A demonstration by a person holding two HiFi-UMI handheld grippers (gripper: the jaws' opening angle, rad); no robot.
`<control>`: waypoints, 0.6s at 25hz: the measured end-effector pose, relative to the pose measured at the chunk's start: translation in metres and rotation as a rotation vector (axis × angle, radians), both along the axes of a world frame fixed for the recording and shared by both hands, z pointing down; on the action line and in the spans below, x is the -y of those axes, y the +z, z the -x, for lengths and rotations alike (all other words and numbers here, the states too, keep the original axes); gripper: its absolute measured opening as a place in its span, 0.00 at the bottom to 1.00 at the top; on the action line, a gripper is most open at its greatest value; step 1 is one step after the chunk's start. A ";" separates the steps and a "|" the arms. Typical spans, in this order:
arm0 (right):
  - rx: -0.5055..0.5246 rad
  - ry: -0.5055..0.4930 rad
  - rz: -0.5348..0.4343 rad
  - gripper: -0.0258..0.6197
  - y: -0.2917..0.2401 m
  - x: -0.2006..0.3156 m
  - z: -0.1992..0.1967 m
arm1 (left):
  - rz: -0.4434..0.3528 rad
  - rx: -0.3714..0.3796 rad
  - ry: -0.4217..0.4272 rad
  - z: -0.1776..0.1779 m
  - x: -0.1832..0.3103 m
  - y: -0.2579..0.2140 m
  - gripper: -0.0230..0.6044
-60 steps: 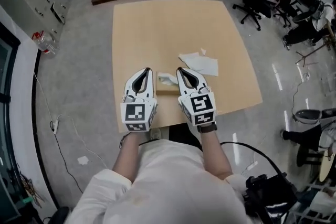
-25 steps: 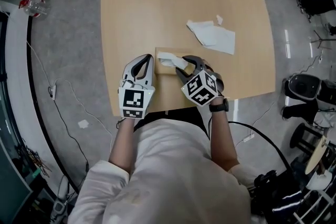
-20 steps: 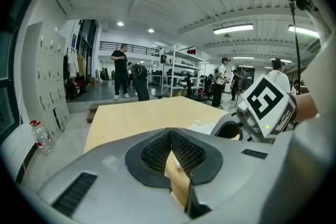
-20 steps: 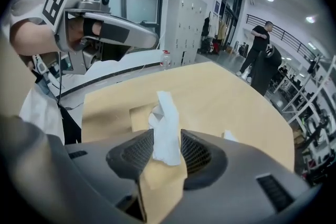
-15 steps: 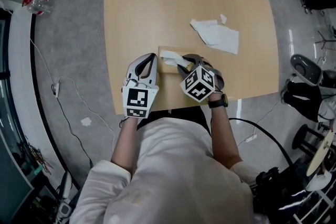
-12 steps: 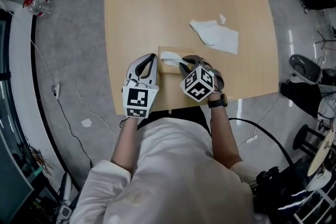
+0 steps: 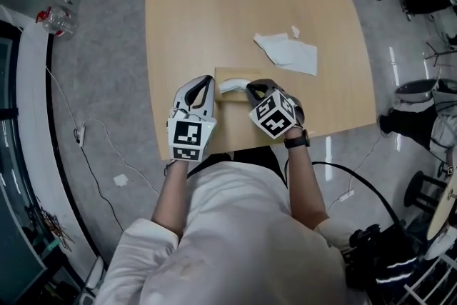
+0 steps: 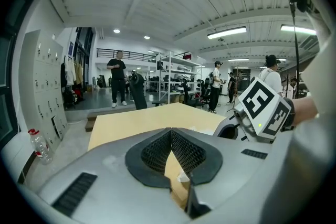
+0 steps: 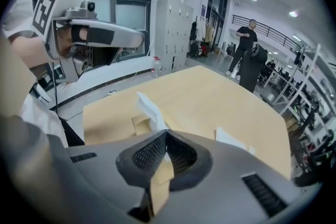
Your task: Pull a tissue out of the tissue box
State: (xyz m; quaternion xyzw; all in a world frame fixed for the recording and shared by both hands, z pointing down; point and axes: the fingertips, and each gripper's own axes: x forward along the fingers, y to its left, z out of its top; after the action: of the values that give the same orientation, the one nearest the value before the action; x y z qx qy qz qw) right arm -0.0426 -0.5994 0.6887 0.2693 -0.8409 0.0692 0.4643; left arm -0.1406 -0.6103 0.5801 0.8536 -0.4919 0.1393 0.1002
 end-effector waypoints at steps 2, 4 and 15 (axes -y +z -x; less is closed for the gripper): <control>0.019 0.011 -0.024 0.05 -0.016 -0.007 0.003 | -0.021 -0.008 0.005 0.001 -0.010 -0.013 0.04; 0.027 0.020 -0.055 0.05 -0.030 -0.009 0.003 | -0.040 -0.017 0.007 0.000 -0.014 -0.023 0.04; 0.345 0.181 -0.231 0.04 -0.148 -0.002 0.011 | -0.188 -0.110 -0.035 0.004 -0.023 -0.093 0.04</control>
State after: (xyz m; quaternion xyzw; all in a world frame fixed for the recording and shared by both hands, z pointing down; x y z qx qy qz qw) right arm -0.0533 -0.5973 0.5406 0.3793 -0.8825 0.0587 0.2716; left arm -0.1450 -0.5871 0.4872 0.8569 -0.5112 0.0436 0.0490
